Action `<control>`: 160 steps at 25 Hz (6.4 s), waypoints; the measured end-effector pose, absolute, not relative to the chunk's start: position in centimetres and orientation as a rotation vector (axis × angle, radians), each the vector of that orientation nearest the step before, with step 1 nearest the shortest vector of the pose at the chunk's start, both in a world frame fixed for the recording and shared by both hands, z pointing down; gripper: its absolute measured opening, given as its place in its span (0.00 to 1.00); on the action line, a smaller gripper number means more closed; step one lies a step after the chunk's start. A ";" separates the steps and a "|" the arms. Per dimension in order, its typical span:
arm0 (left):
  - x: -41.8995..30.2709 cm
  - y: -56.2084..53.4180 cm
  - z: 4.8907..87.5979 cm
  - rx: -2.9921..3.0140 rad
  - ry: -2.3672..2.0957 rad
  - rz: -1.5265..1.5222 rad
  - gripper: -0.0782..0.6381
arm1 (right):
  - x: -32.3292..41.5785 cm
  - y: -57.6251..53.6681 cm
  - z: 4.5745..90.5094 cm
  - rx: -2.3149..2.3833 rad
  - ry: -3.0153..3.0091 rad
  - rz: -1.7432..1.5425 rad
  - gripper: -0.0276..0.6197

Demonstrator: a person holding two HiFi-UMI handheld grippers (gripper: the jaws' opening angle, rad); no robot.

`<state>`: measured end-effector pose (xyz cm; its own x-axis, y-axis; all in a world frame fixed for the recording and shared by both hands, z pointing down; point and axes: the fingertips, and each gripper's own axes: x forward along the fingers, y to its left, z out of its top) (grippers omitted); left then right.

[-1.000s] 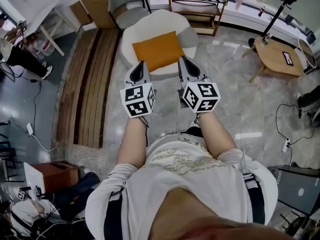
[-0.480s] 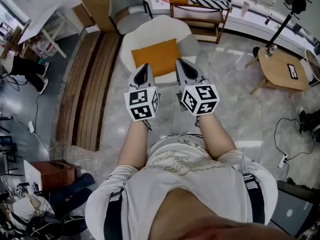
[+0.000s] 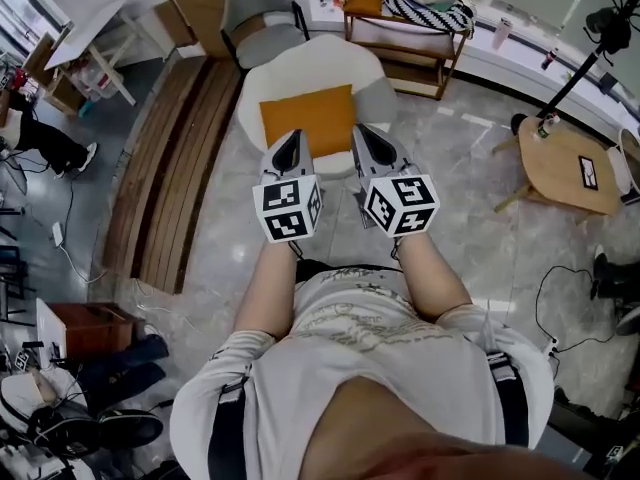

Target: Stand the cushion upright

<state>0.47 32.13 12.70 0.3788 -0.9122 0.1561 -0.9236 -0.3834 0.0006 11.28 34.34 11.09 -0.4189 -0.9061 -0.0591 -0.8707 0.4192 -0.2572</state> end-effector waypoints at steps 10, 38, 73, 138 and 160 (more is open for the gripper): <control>1.5 29.4 14.1 2.504 -1.711 0.202 0.14 | 12.3 31.9 12.0 -1.526 2.525 -0.260 0.08; -3.9 3.1 18.5 2.405 -1.630 0.310 0.14 | 6.8 5.6 14.7 -1.474 2.618 -0.365 0.08; -10.7 -13.4 25.1 2.280 -1.458 0.333 0.14 | 0.7 -10.6 19.3 -1.682 2.663 -0.453 0.08; -19.0 -18.7 82.2 1.606 -1.396 0.814 0.53 | 13.3 -21.8 82.5 -1.765 2.917 -1.536 0.46; -22.6 -20.0 89.8 1.494 -1.300 0.951 0.60 | 13.3 -23.3 89.2 -1.884 2.882 -1.786 0.46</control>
